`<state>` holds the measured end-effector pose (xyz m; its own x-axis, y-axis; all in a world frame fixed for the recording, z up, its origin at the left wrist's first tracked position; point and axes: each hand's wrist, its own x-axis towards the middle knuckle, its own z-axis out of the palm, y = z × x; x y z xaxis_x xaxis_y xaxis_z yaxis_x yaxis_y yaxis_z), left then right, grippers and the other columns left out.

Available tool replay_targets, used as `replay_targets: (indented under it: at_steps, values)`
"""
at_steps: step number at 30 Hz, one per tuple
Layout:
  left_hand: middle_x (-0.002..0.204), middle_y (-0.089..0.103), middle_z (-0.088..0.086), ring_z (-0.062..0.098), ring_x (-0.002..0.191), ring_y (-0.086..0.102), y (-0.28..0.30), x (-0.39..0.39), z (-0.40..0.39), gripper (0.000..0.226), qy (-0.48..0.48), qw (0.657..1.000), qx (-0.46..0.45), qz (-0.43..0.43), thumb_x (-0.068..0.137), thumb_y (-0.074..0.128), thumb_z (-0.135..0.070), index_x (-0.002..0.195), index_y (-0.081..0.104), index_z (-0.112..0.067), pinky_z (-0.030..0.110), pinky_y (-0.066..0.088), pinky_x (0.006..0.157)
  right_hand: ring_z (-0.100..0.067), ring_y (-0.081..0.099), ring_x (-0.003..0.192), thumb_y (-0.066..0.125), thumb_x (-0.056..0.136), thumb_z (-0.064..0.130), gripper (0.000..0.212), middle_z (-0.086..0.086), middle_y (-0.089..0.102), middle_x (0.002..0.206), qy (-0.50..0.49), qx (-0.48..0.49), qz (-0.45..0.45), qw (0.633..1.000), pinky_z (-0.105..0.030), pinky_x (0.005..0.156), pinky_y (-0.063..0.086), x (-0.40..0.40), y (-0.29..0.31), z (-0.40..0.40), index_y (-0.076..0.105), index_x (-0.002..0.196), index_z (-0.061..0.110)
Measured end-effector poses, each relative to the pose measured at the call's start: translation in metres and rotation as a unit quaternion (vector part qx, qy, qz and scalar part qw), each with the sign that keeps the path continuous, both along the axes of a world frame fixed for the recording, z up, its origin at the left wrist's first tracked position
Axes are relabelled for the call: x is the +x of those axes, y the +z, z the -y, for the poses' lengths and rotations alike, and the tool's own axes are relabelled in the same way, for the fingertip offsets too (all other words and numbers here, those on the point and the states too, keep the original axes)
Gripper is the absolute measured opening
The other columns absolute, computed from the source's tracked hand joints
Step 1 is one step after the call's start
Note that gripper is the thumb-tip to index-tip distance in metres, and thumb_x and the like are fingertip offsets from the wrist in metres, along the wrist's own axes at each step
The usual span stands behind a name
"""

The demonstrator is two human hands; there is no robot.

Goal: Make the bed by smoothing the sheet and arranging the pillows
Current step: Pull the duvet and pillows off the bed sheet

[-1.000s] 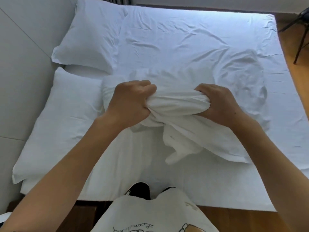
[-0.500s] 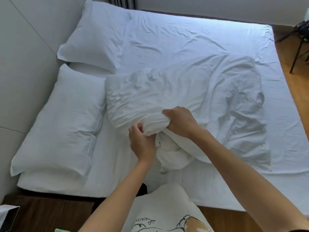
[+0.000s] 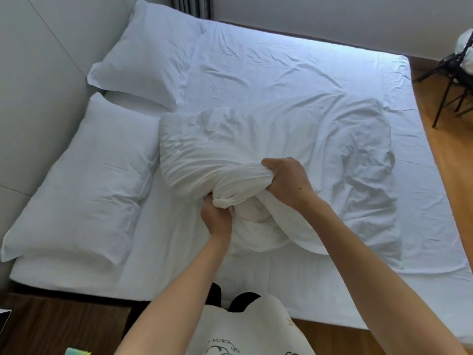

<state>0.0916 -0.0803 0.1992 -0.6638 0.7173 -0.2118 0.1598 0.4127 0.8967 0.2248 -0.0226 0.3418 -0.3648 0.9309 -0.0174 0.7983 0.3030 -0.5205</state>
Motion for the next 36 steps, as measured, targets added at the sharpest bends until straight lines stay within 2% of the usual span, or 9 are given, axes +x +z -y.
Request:
replay_targets:
  at_steps: [4,7,13,17,20,23,26,30,36]
  values:
    - [0.061,0.052,-0.015,-0.003,0.058,0.042,0.056,-0.064,-0.016,0.020,-0.087,0.978,0.177,-0.066,0.077,0.058,-0.006,0.063,0.052,-0.020,0.021,0.030,0.052,-0.030,0.056,0.058,0.068,0.072,0.021,0.023,-0.001,0.049,0.053,-0.035,0.032,-0.024,0.999,-0.035,0.055,0.040,0.018,0.016,-0.012,0.050,0.063,0.011]
    - [0.052,0.020,-0.011,0.002,0.050,0.020,0.137,-0.116,-0.033,0.050,-0.198,0.927,0.247,-0.199,0.072,0.060,0.001,0.057,0.022,-0.028,0.019,0.017,0.046,-0.028,0.054,0.059,0.076,0.076,0.022,0.028,0.002,0.048,0.053,-0.041,0.050,-0.027,0.998,-0.034,0.055,0.036,0.019,0.027,-0.023,0.052,0.069,0.009]
    - [0.057,0.018,-0.007,0.022,0.048,0.021,0.224,-0.145,-0.052,0.029,-0.416,0.717,0.287,-0.480,0.072,0.049,-0.018,0.063,0.022,-0.022,0.025,0.018,0.048,-0.032,0.056,0.059,0.060,0.070,0.038,0.033,0.000,0.053,0.061,-0.080,0.169,-0.058,0.981,-0.028,0.057,0.030,0.015,0.023,-0.034,0.062,0.080,0.007]
    - [0.051,0.014,-0.008,0.020,0.055,0.017,0.213,-0.134,-0.058,0.047,-0.393,0.798,0.225,-0.398,0.070,0.058,-0.028,0.059,0.012,-0.028,0.026,0.017,0.045,-0.027,0.052,0.106,0.075,0.066,0.055,0.094,-0.008,0.054,0.122,0.031,0.120,-0.006,0.992,-0.039,0.084,0.044,-0.009,0.020,-0.016,0.037,0.143,0.019]
    - [0.051,0.018,-0.015,0.014,0.054,0.019,0.194,-0.123,-0.051,0.050,-0.419,0.792,0.225,-0.383,0.067,0.069,-0.021,0.060,0.020,-0.028,0.018,0.016,0.046,-0.024,0.050,0.113,0.075,0.067,0.056,0.105,-0.005,0.050,0.132,0.123,0.094,0.026,0.988,-0.038,0.091,0.041,-0.057,0.026,-0.010,0.022,0.151,0.022]
    - [0.056,0.021,-0.014,0.014,0.054,0.022,0.172,-0.123,-0.046,0.045,-0.383,0.813,0.222,-0.378,0.065,0.073,-0.011,0.062,0.030,-0.019,0.022,0.015,0.047,-0.021,0.059,0.081,0.073,0.075,0.053,0.051,0.002,0.062,0.091,0.122,0.006,0.060,0.991,-0.032,0.067,0.040,-0.089,0.022,-0.024,0.054,0.109,0.021]
    - [0.062,0.039,-0.005,0.017,0.057,0.034,0.135,-0.125,-0.033,0.032,-0.207,0.918,0.175,-0.291,0.070,0.070,-0.010,0.070,0.039,-0.017,0.030,0.028,0.050,-0.010,0.040,0.053,0.074,0.079,0.042,0.042,0.010,0.045,0.058,0.107,-0.049,-0.009,0.993,-0.027,0.054,0.029,-0.100,0.013,-0.028,0.040,0.064,0.021]
    - [0.089,0.057,-0.005,0.017,0.079,0.056,0.086,-0.090,-0.004,0.027,0.041,0.986,0.094,-0.129,0.077,0.069,-0.021,0.092,0.046,-0.023,0.030,0.041,0.065,-0.011,0.027,0.051,0.074,0.077,0.022,0.048,0.007,0.036,0.052,0.090,-0.068,-0.101,0.989,-0.027,0.050,0.021,-0.110,0.011,-0.018,0.031,0.055,0.020]
    - [0.094,0.059,-0.004,0.016,0.080,0.056,0.029,-0.043,-0.006,0.042,0.161,0.981,-0.062,0.087,0.078,0.073,-0.045,0.101,0.049,-0.019,0.029,0.042,0.070,-0.012,0.026,0.053,0.069,0.075,0.012,0.043,0.004,0.033,0.051,0.048,-0.056,-0.118,0.990,-0.028,0.051,0.022,-0.106,0.020,-0.016,0.031,0.056,0.018]
